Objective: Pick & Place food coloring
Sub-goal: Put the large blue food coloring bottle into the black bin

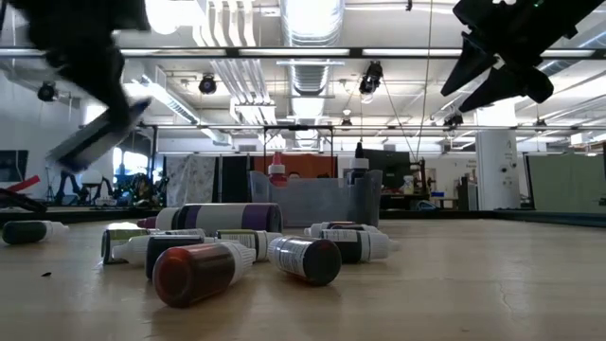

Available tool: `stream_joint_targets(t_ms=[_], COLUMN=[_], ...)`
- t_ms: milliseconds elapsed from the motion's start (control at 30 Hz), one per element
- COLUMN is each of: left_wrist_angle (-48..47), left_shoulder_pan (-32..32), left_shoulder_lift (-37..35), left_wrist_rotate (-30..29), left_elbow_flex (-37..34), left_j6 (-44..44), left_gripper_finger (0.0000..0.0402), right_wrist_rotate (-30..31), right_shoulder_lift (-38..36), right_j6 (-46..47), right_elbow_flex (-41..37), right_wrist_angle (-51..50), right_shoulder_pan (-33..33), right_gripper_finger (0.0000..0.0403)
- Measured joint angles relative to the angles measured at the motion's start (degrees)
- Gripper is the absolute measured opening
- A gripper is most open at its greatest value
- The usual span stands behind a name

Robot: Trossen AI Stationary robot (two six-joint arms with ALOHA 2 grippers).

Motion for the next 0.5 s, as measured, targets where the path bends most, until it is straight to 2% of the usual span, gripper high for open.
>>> stream_joint_targets(t_ms=[100, 200, 233, 333, 500], left_wrist_angle=[2.5, 9.6, 14.0, 29.9, 56.3], left_shoulder_pan=[-0.9, -3.3, -3.7, -3.6, -3.6], left_shoulder_lift=[-6.4, -11.0, -11.8, -12.4, -9.3], left_wrist_rotate=[-17.3, -30.0, -32.0, -31.1, -32.5], left_elbow_flex=[-1.3, -5.9, -8.0, -14.6, -23.7], left_j6=[-17.0, -23.4, -22.6, -14.3, -1.2], left_gripper_finger=[0.0078, 0.0078, 0.0078, 0.0082, 0.0086], right_wrist_rotate=[0.8, 0.8, 0.8, 0.8, 0.8], right_shoulder_lift=[0.0, 0.0, 0.0, 0.0, 0.0], right_j6=[0.6, 1.3, 1.3, 0.2, -0.2], right_elbow_flex=[0.0, 0.0, 0.0, 0.0, 0.0], right_wrist_angle=[0.2, 0.6, 0.8, 2.2, 3.6], right_shoulder_pan=[0.0, 0.0, 0.0, 0.0, 0.0], right_gripper_finger=[0.0221, 0.0221, 0.0221, 0.0221, 0.0221])
